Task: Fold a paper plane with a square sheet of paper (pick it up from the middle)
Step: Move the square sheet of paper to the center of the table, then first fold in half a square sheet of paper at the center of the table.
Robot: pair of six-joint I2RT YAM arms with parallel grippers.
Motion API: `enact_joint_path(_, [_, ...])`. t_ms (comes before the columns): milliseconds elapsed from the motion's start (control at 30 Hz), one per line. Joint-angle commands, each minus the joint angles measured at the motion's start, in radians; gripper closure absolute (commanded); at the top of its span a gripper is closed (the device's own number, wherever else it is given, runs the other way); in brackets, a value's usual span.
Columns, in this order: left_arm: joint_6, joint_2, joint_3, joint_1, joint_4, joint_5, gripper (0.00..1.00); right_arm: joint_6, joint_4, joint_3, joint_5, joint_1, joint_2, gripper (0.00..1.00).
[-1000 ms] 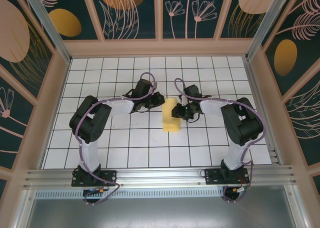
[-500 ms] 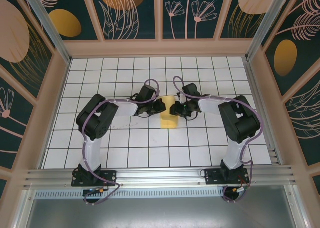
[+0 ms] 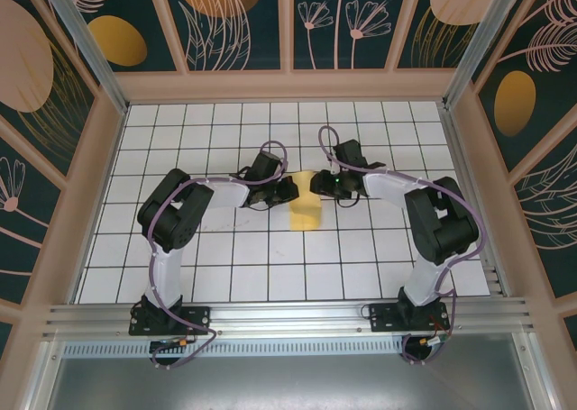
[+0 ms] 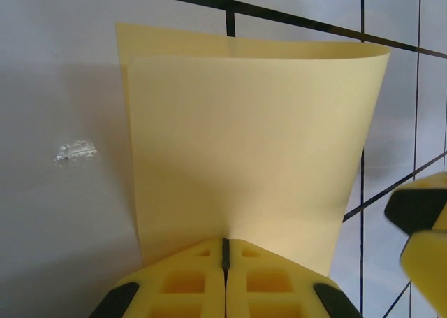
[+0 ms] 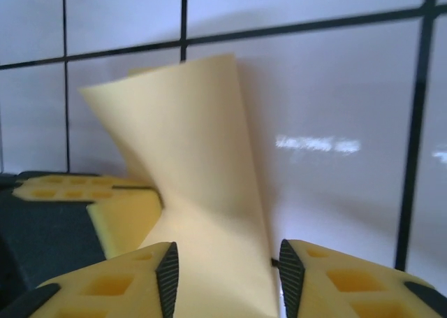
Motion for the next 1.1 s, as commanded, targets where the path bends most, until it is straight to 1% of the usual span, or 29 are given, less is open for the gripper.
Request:
enact_joint_path(0, [0.023, 0.007, 0.028, 0.0, -0.052, -0.017, 0.91, -0.031, -0.054, 0.057, 0.098, 0.014, 0.046, 0.52])
enact_joint_path(133, [0.011, -0.03, 0.041, 0.0, -0.041, -0.009, 0.88, -0.05, -0.073, 0.108, 0.101, 0.019, 0.099, 0.52])
enact_joint_path(300, [-0.008, -0.082, 0.023, 0.0, -0.041, -0.076, 0.84, -0.061, -0.083, 0.137, 0.084, 0.021, 0.135, 0.54])
enact_joint_path(433, [-0.028, -0.133, -0.023, 0.001, -0.031, -0.154, 0.78, -0.054, -0.072, 0.128, 0.082, 0.021, 0.131, 0.56])
enact_joint_path(533, [-0.039, -0.156, -0.047, 0.001, -0.022, -0.174, 0.71, -0.044, -0.053, 0.112, 0.075, 0.021, 0.124, 0.57])
enact_joint_path(733, [-0.102, -0.154, -0.093, 0.001, 0.043, -0.111, 0.58, -0.015, -0.008, 0.076, 0.054, 0.018, 0.099, 0.56])
enact_joint_path(833, [-0.133, -0.147, -0.113, 0.002, 0.101, -0.059, 0.54, -0.008, -0.003, 0.071, 0.049, 0.016, 0.096, 0.56])
enact_joint_path(933, [-0.139, -0.147, -0.115, 0.001, 0.105, -0.056, 0.49, -0.004, 0.002, 0.067, 0.044, 0.014, 0.095, 0.56])
enact_joint_path(1000, [-0.14, -0.143, -0.114, 0.001, 0.105, -0.051, 0.48, -0.003, 0.003, 0.065, 0.042, 0.014, 0.092, 0.56])
enact_joint_path(1067, [-0.156, -0.135, -0.12, 0.001, 0.135, -0.018, 0.51, 0.002, 0.006, 0.061, 0.038, 0.012, 0.088, 0.56])
